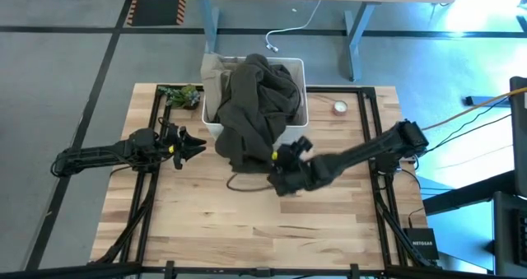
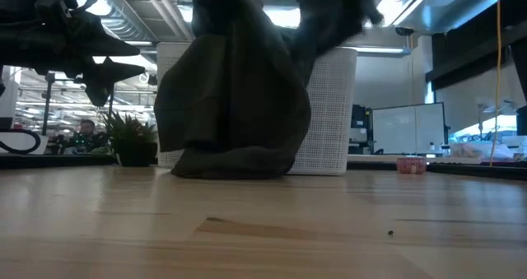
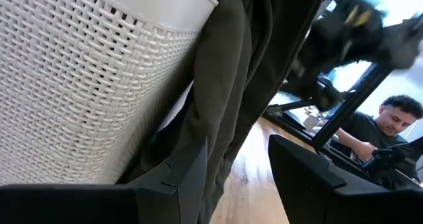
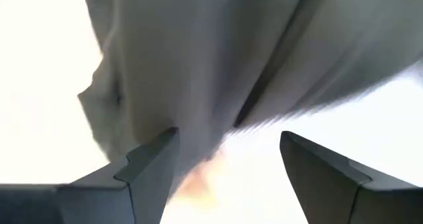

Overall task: Sort clothes
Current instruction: Put the green shirt into the white bin

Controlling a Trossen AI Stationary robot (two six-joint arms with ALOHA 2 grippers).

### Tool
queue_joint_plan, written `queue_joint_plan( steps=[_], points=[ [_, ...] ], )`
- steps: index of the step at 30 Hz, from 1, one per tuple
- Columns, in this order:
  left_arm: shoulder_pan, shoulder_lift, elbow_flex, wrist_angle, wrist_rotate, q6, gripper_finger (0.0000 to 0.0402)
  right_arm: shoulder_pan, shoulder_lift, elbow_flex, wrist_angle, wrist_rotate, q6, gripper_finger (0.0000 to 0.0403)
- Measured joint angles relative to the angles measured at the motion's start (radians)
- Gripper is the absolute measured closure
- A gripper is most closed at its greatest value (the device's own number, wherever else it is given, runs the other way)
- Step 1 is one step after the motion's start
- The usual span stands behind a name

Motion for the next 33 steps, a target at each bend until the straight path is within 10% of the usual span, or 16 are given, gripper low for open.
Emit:
queue_joint_plan(
  steps=[9, 21, 30, 33],
  points=[
    [0.000, 0.000, 0.000, 0.000, 0.000, 0.000, 0.0245, -0.040, 0.002, -0.376, 0.621, 0.040, -0.011, 0.0123],
    [0.000, 0.000, 0.000, 0.000, 0.000, 0.000, 0.0245, -0.194, 0.001, -0.424, 1.024, -0.162, -0.277, 0.0128],
    [0.000, 0.000, 0.000, 0.000, 0.000, 0.000, 0.0245, -0.196, 0.001, -0.398, 1.133, -0.243, -0.365, 0.0363],
    [0.000, 0.000, 0.000, 0.000, 0.000, 0.000, 0.0245, -0.192, 0.002, -0.338, 1.145, -0.274, -0.445, 0.0374]
  ],
)
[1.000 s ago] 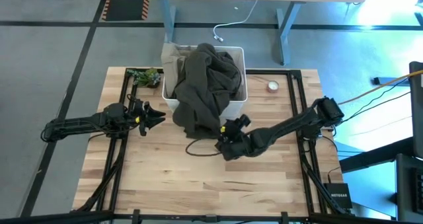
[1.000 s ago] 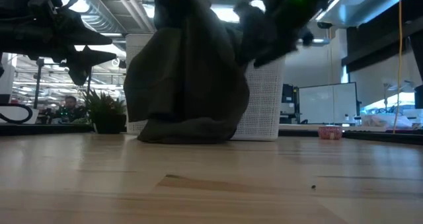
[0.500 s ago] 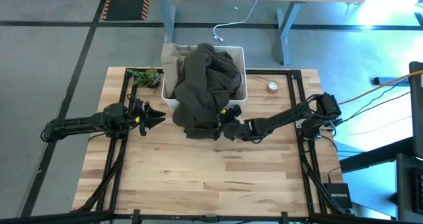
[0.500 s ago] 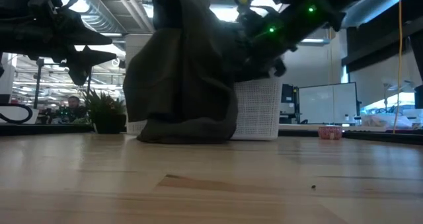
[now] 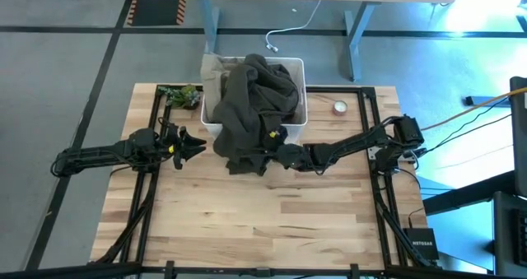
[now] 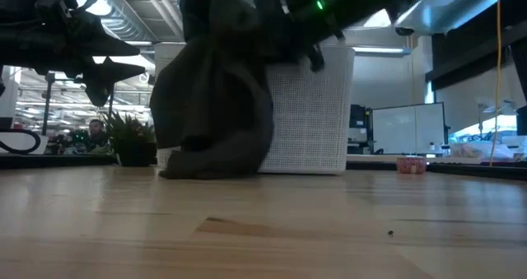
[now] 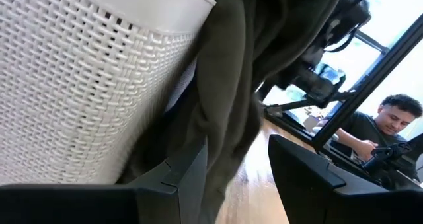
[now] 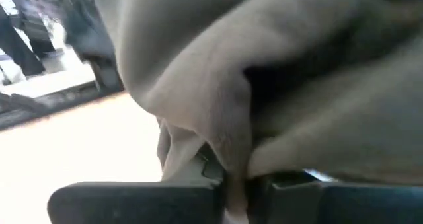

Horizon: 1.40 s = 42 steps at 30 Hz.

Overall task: Sort clothes
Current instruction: Put the green shirt into the white bin

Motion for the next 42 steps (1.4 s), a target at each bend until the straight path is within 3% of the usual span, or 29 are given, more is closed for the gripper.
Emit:
queue_joint_plan(
  steps=[4, 10, 14, 17, 19, 22, 26, 29, 36, 42],
  points=[
    [0.000, 0.000, 0.000, 0.000, 0.000, 0.000, 0.0245, 0.008, 0.000, 0.128, -0.013, 0.033, -0.164, 0.0359],
    [0.000, 0.000, 0.000, 0.000, 0.000, 0.000, 0.0245, -0.017, -0.002, 0.448, -0.057, 0.183, -0.661, 0.0383],
    [0.000, 0.000, 0.000, 0.000, 0.000, 0.000, 0.0245, -0.078, -0.003, 0.688, -0.187, 0.247, -0.902, 0.0383],
    [0.000, 0.000, 0.000, 0.000, 0.000, 0.000, 0.0245, -0.152, -0.005, 0.837, -0.344, 0.306, -0.957, 0.0376],
    [0.000, 0.000, 0.000, 0.000, 0.000, 0.000, 0.0245, -0.206, -0.006, 0.897, -0.459, 0.312, -0.934, 0.0372],
    [0.000, 0.000, 0.000, 0.000, 0.000, 0.000, 0.0245, -0.273, -0.007, 0.924, -0.635, 0.264, -0.753, 0.0369],
    [0.000, 0.000, 0.000, 0.000, 0.000, 0.000, 0.0245, -0.350, 0.031, 0.925, -0.885, 0.009, -0.408, 0.0349],
    [0.000, 0.000, 0.000, 0.000, 0.000, 0.000, 0.0245, -0.375, 0.103, 0.922, -1.052, -0.110, -0.279, 0.0307],
    [0.000, 0.000, 0.000, 0.000, 0.000, 0.000, 0.0245, -0.343, 0.149, 0.932, -1.230, -0.104, -0.249, 0.0182],
    [0.000, 0.000, 0.000, 0.000, 0.000, 0.000, 0.0245, -0.225, 0.098, 1.074, -1.431, -0.097, -0.143, 0.0136]
  ],
)
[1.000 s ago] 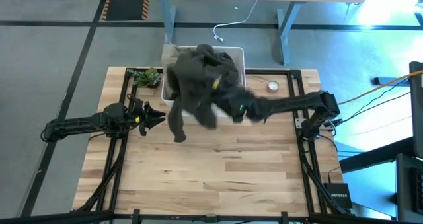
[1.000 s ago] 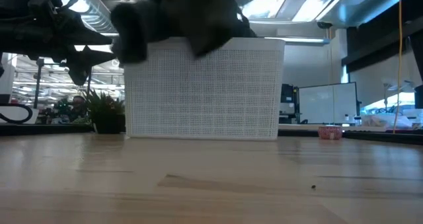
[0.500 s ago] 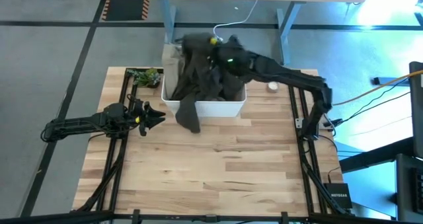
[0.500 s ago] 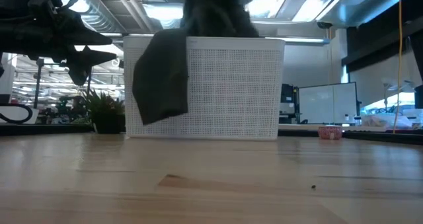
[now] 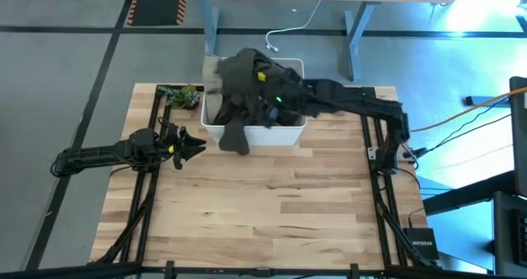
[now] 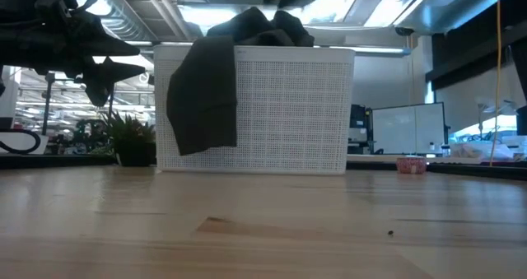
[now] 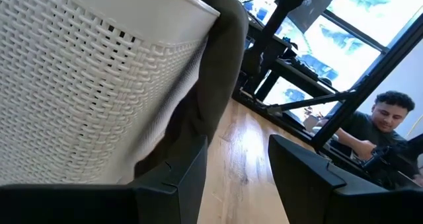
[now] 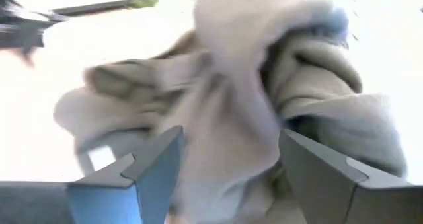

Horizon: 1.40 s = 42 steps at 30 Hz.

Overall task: Sort clothes
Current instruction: Put the green shirt into the white bin

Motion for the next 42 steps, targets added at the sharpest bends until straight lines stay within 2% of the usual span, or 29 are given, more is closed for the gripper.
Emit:
queue_joint_plan(
  steps=[3, 6, 9, 13, 16, 20, 23, 27, 29, 31, 36, 37, 42],
  points=[
    [0.000, 0.000, 0.000, 0.000, 0.000, 0.000, 0.0245, 0.085, -0.002, 0.029, -0.046, -0.007, 0.038, 0.0133],
    [0.000, 0.000, 0.000, 0.000, 0.000, 0.000, 0.0245, 0.170, 0.016, -0.011, -0.019, -0.033, 0.070, 0.0132],
    [0.000, 0.000, 0.000, 0.000, 0.000, 0.000, 0.0245, 0.252, 0.036, -0.114, 0.070, -0.028, 0.086, 0.0132],
    [0.000, 0.000, 0.000, 0.000, 0.000, 0.000, 0.0245, 0.332, 0.070, -0.331, 0.282, 0.103, 0.130, 0.0132],
    [0.000, 0.000, 0.000, 0.000, 0.000, 0.000, 0.0245, 0.339, 0.090, -0.492, 0.513, 0.179, 0.156, 0.0132],
    [0.000, 0.000, 0.000, 0.000, 0.000, 0.000, 0.0245, 0.307, 0.142, -0.641, 0.784, 0.223, 0.165, 0.0132],
    [0.000, 0.000, 0.000, 0.000, 0.000, 0.000, 0.0245, 0.272, 0.179, -0.683, 0.929, 0.237, 0.176, 0.0132],
    [0.000, 0.000, 0.000, 0.000, 0.000, 0.000, 0.0245, 0.229, 0.203, -0.676, 1.068, 0.171, 0.152, 0.0137],
    [0.000, 0.000, 0.000, 0.000, 0.000, 0.000, 0.0245, 0.218, 0.208, -0.676, 1.098, 0.152, 0.142, 0.0158],
    [0.000, 0.000, 0.000, 0.000, 0.000, 0.000, 0.0245, 0.215, 0.201, -0.677, 1.147, 0.150, 0.105, 0.0201],
    [0.000, 0.000, 0.000, 0.000, 0.000, 0.000, 0.0245, 0.217, 0.123, -0.622, 1.175, 0.174, -0.050, 0.0367],
    [0.000, 0.000, 0.000, 0.000, 0.000, 0.000, 0.0245, 0.216, 0.108, -0.603, 1.177, 0.181, -0.090, 0.0383],
    [0.000, 0.000, 0.000, 0.000, 0.000, 0.000, 0.0245, 0.180, 0.046, -0.476, 1.173, 0.315, -0.346, 0.0372]
  ],
)
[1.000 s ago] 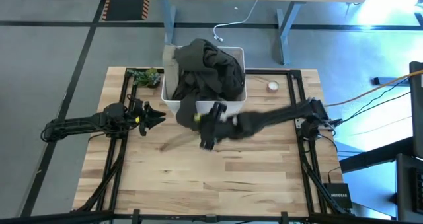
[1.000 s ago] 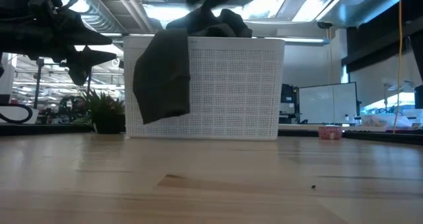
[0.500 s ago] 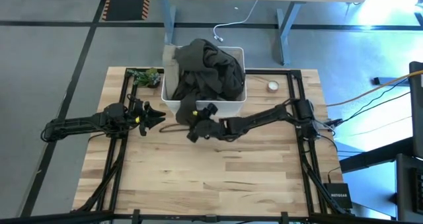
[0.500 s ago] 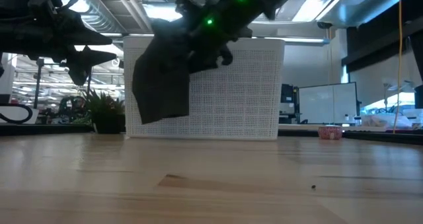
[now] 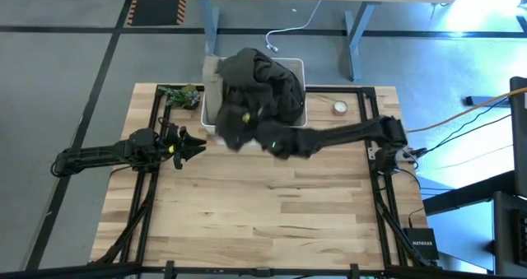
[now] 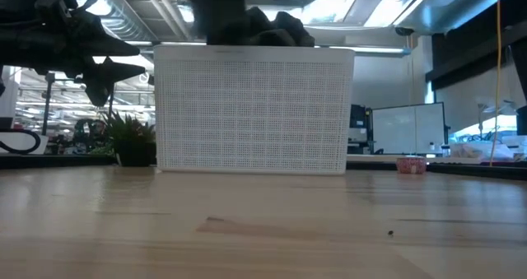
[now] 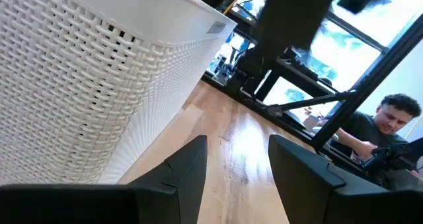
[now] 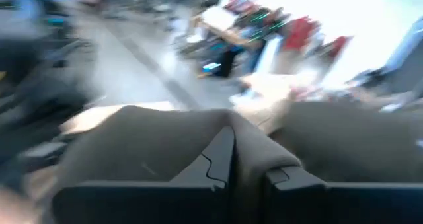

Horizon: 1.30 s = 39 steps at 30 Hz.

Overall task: Sort clothes
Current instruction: Put the green shirt into the white bin

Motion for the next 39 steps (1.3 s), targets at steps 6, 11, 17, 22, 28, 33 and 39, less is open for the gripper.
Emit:
queue_joint_plan(
  steps=[6, 11, 17, 22, 28, 33, 39],
  points=[
    [0.000, 0.000, 0.000, 0.000, 0.000, 0.000, 0.0245, -0.111, -0.010, 0.092, -0.050, -0.027, -0.102, 0.0395],
    [0.000, 0.000, 0.000, 0.000, 0.000, 0.000, 0.0245, -0.195, -0.009, 0.092, -0.191, -0.151, 0.066, 0.0356],
    [0.000, 0.000, 0.000, 0.000, 0.000, 0.000, 0.0245, -0.206, -0.008, 0.092, -0.311, -0.173, 0.165, 0.0234],
    [0.000, 0.000, 0.000, 0.000, 0.000, 0.000, 0.0245, -0.146, -0.027, 0.138, -0.413, -0.153, 0.160, 0.0160],
    [0.000, 0.000, 0.000, 0.000, 0.000, 0.000, 0.0245, -0.064, -0.037, 0.231, -0.603, -0.126, 0.104, 0.0136],
    [0.000, 0.000, 0.000, 0.000, 0.000, 0.000, 0.0245, -0.051, -0.047, 0.233, -0.682, -0.159, 0.118, 0.0135],
    [0.000, 0.000, 0.000, 0.000, 0.000, 0.000, 0.0245, -0.072, -0.078, 0.199, -0.731, -0.295, 0.162, 0.0135]
  ],
)
